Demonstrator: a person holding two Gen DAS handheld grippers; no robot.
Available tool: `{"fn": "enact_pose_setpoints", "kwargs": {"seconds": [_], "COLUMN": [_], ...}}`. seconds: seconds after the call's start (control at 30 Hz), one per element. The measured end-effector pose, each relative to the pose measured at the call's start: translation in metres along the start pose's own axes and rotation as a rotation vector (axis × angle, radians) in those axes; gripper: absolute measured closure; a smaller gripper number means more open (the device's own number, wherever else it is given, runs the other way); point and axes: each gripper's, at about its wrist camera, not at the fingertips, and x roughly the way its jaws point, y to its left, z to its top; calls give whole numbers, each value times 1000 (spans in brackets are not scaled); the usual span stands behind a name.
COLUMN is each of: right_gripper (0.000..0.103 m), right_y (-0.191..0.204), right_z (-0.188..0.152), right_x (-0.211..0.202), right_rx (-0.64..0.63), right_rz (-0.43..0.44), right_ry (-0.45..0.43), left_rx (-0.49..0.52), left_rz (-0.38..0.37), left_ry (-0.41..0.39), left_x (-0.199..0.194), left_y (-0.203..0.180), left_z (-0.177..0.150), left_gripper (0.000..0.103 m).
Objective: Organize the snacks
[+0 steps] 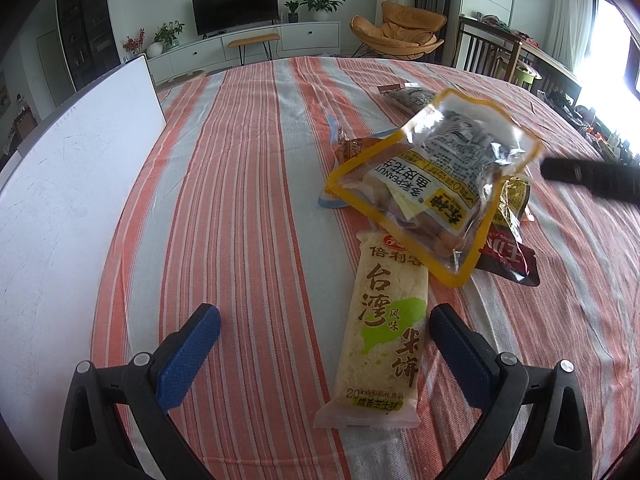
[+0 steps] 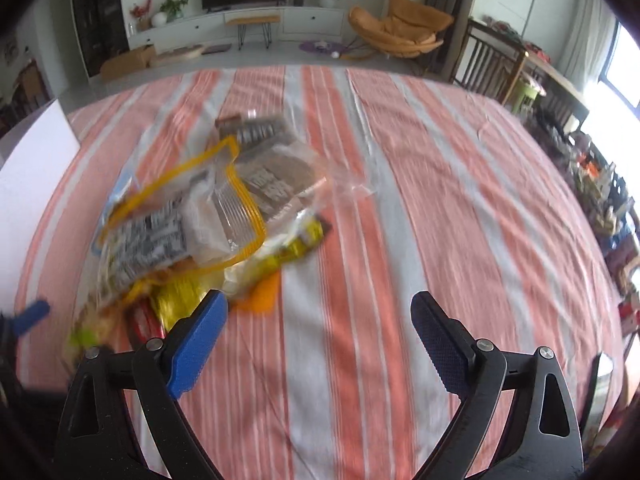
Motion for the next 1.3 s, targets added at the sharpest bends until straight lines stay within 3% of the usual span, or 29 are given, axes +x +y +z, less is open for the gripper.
{"fn": "enact_pose_setpoints", "kwargs": {"seconds": [0.17,0.2,0.27,0.37,0.47,0.53,0.67,0.83,0.9,0.93,0.97,1.07,1.2,1.3], "right_gripper": [8,8,9,8,8,9,9,11,26,48,53,54,54,67], "right_y": [14,16,12,-27,-54,-51,-25,14,14,12,10,0,-28,-53], "right_z": [38,47,56,59,59,64,83,97,96,97,98,97,83,60], "right_x": [-16,-12,-2,10,43,61,78,114,114,108,100,78,50,29], "right_rx": [7,8,25,217,334,333,303,172,177,180,173,146,202,250], "right_rz": [79,93,41,41,64,100,154,82,96,107,103,87,156,226], "right_ry": [-87,-75,-26,23,158,207,196,303,308,279,251,198,174,186], "left_rx": [0,0,0,0,0,0,0,-1,-1,-1,-1,-1,-1,-1], "left_rz": [0,0,0,0,0,0,0,0,0,0,0,0,0,0], "left_ry": [0,0,0,0,0,0,0,0,0,0,0,0,0,0], "left_x": [0,0,0,0,0,0,0,0,0,0,0,0,1,1], "left_y": [0,0,0,0,0,0,0,0,0,0,0,0,0,0], "left_z": [0,0,0,0,0,0,0,0,0,0,0,0,1,2], "left_gripper": [0,0,0,0,0,0,0,0,0,0,0,0,0,0]}}
